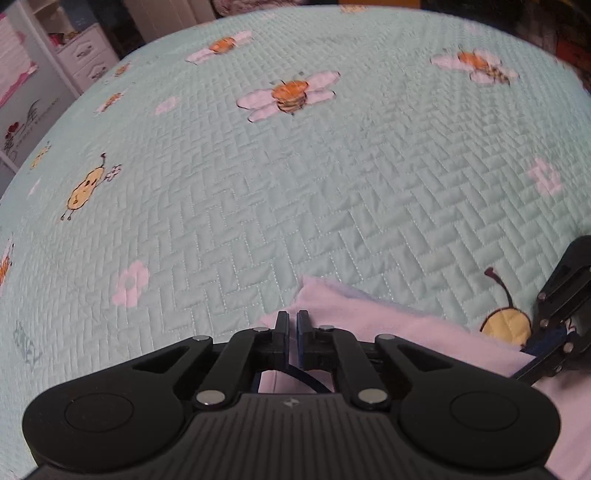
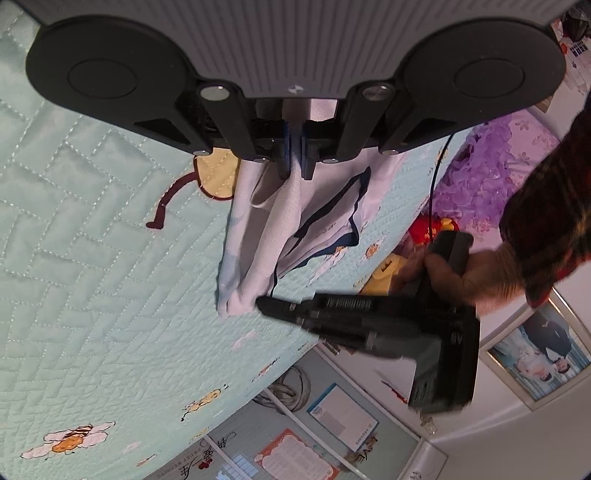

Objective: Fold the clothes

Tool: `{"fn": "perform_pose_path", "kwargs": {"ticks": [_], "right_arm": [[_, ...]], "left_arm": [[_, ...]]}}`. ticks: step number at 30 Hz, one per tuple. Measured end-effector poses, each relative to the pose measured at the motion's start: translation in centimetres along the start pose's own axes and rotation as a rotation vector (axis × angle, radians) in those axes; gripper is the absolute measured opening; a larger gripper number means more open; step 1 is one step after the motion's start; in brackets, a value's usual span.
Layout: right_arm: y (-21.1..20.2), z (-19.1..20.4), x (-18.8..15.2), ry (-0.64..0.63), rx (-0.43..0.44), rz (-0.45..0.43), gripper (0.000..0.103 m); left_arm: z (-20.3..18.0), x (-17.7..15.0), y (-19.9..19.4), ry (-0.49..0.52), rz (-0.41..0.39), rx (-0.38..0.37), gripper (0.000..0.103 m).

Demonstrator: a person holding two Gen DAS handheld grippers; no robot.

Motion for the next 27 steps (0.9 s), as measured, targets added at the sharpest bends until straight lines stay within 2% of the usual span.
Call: {"fn": "perform_pose_path", "kwargs": {"ticks": [5,7,9,10,11,13,16,18,20,23,27], "right_arm": [[-2.0,-0.3,2.1,0.02,0.017,-0.1,0.006],[-2.1,-1.0,3.7,0.036,-0.023,-0.122,0.006],[-0.8,-1.8,4.9,0.078,-0.027,-0.111,0.006],[0.0,-2.1,5.5,0.102,-0.025,-0.103,0.006],[0.8,-2.5,6.0,0.125,-0.022,-0.095,0.006],[2.4,-3.2,7.1,0.172,-0.018,-0.079,0.006],[4.8,-4.2,8.7,0.242,-0.01,-0.055,0.008],[6.3,-4.7,9.6,0.27,-0.009,-0.041,0.012],[7.2,-4.7,9.8,0.278,-0.01,-0.02,0.026],[8.2,-4.6,9.8,0.288,-0.016,0.003,0.028],[9.3,-4.0,9.3,0.253,-0.059,0.036,0.029]], "left_arm": [[0.7,-0.8,-2.7,-0.173,-0.187,0.051,0.005],[0.8,-1.5,-3.7,-0.237,-0.223,0.138,0.007],[0.8,-2.7,-5.0,-0.35,-0.27,0.217,0.023],[0.5,-3.4,-5.6,-0.403,-0.289,0.247,0.04],[0.2,-4.0,-6.3,-0.457,-0.308,0.276,0.043],[-0.3,-5.4,-7.6,-0.564,-0.345,0.335,0.043],[-2.8,-7.2,-9.8,-0.653,-0.417,0.398,0.047],[-4.7,-8.6,-11.5,-0.683,-0.465,0.423,0.052],[-6.9,-9.8,-12.8,-0.647,-0.489,0.456,0.053],[-9.3,-11.7,-14.4,-0.592,-0.502,0.508,0.062],[-9.9,-13.9,-15.3,-0.582,-0.498,0.533,0.064]]}}
Point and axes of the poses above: each gripper's, at about its wrist camera, not at the fingertips, and y roughly the way its jaws point, z to its left, x to its top, the point moved 4 cm from there along y, roughly the way its jaws point, and after that the axes turned 9 degrees about -z, right-handed, at the moved point
